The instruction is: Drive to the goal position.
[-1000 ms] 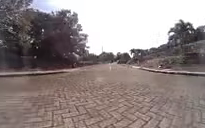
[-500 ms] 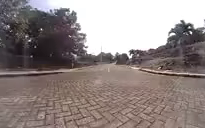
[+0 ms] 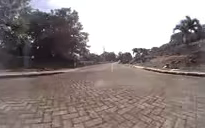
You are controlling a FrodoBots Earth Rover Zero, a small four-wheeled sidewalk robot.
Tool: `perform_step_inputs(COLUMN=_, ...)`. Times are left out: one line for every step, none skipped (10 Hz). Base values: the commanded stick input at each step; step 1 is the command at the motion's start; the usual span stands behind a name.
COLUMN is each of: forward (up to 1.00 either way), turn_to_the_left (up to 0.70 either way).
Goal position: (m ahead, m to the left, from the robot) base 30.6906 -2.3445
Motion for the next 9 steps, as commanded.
perform_step_inputs(forward=0.70, turn_to_the_left=0.00)
perform_step_inputs(forward=0.70, turn_to_the_left=0.00)
perform_step_inputs(forward=0.70, turn_to_the_left=0.00)
perform_step_inputs(forward=0.70, turn_to_the_left=0.00)
perform_step_inputs(forward=0.70, turn_to_the_left=0.00)
perform_step_inputs(forward=0.70, turn_to_the_left=0.00)
perform_step_inputs(forward=0.70, turn_to_the_left=0.00)
perform_step_inputs(forward=0.70, turn_to_the_left=0.00)
perform_step_inputs(forward=0.70, turn_to_the_left=0.00)
